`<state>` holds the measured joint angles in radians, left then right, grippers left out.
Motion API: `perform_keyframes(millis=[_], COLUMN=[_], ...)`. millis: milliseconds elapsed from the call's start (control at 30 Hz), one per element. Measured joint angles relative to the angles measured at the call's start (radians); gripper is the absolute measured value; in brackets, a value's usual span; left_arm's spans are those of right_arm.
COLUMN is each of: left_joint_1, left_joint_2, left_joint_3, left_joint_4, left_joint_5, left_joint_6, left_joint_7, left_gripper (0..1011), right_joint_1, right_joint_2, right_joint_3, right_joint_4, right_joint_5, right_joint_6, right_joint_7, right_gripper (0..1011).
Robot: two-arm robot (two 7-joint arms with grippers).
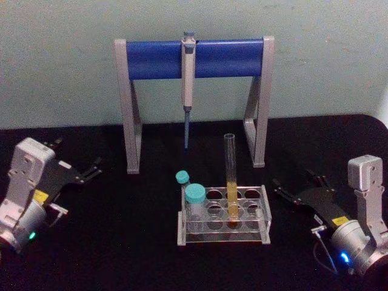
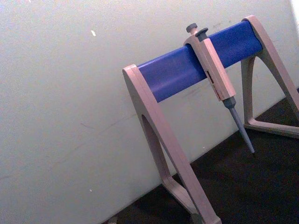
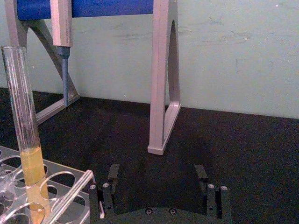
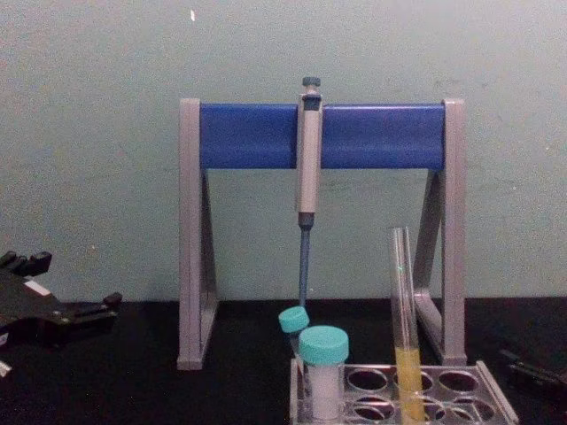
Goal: Pick up the test tube from the test tube rack, shake it, then place it back into the test tube rack.
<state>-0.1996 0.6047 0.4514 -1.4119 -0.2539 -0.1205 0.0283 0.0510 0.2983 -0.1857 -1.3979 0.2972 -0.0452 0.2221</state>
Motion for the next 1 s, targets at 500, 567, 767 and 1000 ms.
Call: perform_keyframes(millis=[500, 567, 767, 1000], left_joint_1=[0.000, 0.000, 0.000, 0.000], left_joint_2=[0.000, 0.000, 0.000, 0.000], left_joint_3=[0.000, 0.000, 0.000, 0.000], left_joint_4=[0.000, 0.000, 0.000, 0.000], left_joint_5=[0.000, 0.000, 0.000, 0.000], left_joint_6=[0.000, 0.000, 0.000, 0.000], left_joint_7=[0.000, 0.000, 0.000, 0.000], left_gripper=[1010, 1010, 1010, 1009], right_joint_1=[0.000, 0.000, 0.000, 0.000], right_joint_2=[0.000, 0.000, 0.000, 0.000], right_joint_3=[0.000, 0.000, 0.000, 0.000], right_joint_4=[0.000, 0.000, 0.000, 0.000], right_joint_5=[0.001, 0.001, 0.001, 0.001], right_joint_6=[0.000, 0.000, 0.000, 0.000], right_joint_7=[0.000, 0.000, 0.000, 0.000], right_gripper=[1000, 1000, 1000, 1000])
